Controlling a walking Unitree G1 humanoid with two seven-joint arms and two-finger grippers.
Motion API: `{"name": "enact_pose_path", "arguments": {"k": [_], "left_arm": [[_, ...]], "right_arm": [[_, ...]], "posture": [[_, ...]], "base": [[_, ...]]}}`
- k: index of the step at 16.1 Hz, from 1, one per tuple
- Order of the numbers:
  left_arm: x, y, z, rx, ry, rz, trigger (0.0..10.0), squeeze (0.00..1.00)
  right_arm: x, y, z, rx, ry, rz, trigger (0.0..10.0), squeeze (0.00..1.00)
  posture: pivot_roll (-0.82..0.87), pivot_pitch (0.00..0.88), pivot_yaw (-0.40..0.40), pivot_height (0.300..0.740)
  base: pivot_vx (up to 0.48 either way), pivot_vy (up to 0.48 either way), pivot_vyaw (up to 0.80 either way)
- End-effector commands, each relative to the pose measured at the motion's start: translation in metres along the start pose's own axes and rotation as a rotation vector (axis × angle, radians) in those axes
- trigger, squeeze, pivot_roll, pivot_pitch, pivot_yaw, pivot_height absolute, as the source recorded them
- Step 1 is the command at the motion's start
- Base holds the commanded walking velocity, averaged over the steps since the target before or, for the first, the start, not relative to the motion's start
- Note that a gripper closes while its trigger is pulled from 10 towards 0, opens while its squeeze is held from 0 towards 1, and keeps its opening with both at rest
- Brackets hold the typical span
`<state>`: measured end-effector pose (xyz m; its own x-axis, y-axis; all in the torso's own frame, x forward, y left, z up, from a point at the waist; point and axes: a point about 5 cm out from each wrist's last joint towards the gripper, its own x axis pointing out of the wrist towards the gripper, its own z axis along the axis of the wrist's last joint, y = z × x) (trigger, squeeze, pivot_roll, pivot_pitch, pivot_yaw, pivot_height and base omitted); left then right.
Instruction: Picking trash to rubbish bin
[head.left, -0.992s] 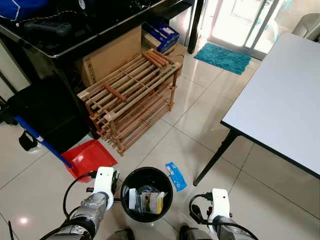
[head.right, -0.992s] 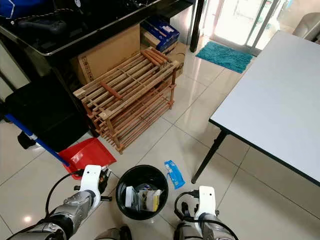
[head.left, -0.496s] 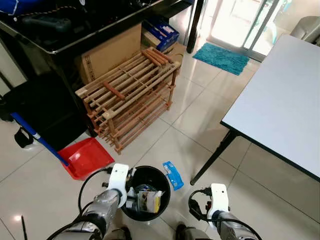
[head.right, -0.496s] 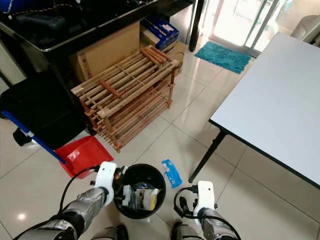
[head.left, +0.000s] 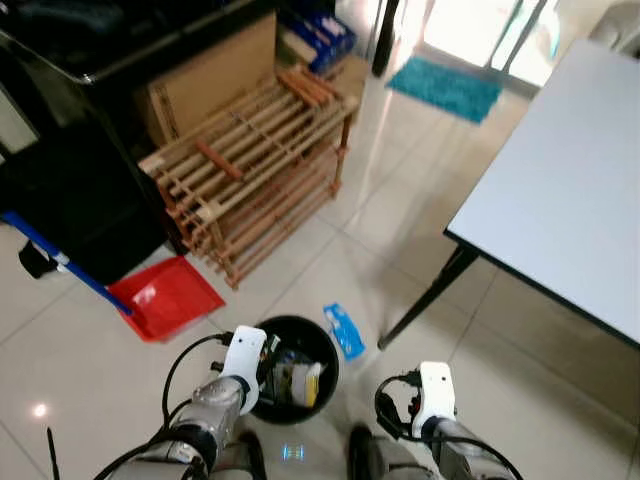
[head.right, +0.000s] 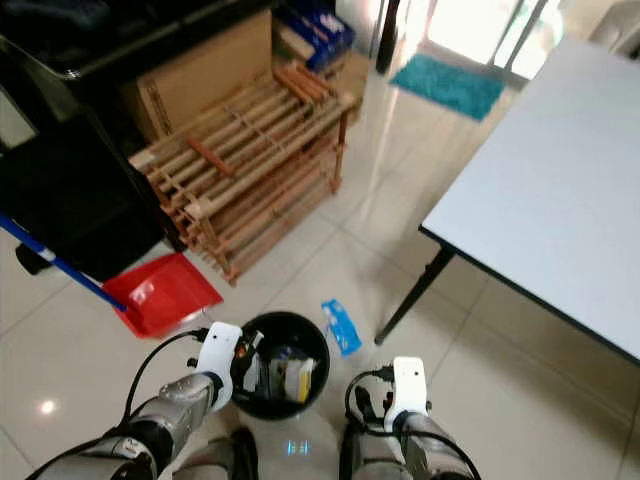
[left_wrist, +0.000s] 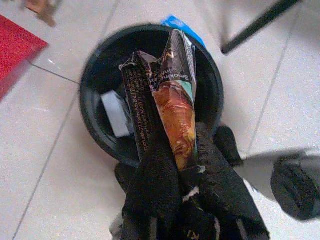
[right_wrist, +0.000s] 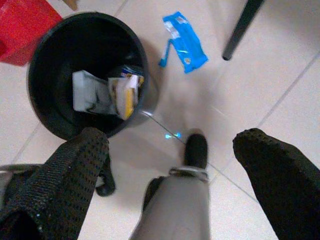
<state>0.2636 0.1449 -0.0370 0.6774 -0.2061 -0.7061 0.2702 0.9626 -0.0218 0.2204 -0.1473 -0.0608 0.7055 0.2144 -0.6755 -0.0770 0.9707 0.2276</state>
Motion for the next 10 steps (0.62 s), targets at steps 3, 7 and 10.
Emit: {"name": "enact_pose_path", "arguments": {"k": [3, 7, 10], "left_arm": [[0.0, -0.01, -0.011, 0.029, 0.032, -0.052, 10.0, 0.0], [0.0, -0.01, -0.01, 0.078, 0.036, -0.069, 10.0, 0.0], [0.0, -0.008, -0.007, 0.107, 0.02, -0.068, 10.0, 0.0]], "right_arm": [[-0.004, 0.009, -0.001, 0.022, -0.041, 0.097, 10.0, 0.0], [-0.006, 0.029, 0.01, 0.059, -0.117, 0.248, 10.0, 0.0], [-0.011, 0.04, 0.014, 0.069, -0.148, 0.304, 10.0, 0.0]], "posture": [[-0.24, 0.36, -0.034, 0.74], [-0.22, 0.389, -0.038, 0.74], [-0.23, 0.406, -0.038, 0.74]], "base": [[0.0, 0.0, 0.0], [0.0, 0.0, 0.0], [0.0, 0.0, 0.0]]}}
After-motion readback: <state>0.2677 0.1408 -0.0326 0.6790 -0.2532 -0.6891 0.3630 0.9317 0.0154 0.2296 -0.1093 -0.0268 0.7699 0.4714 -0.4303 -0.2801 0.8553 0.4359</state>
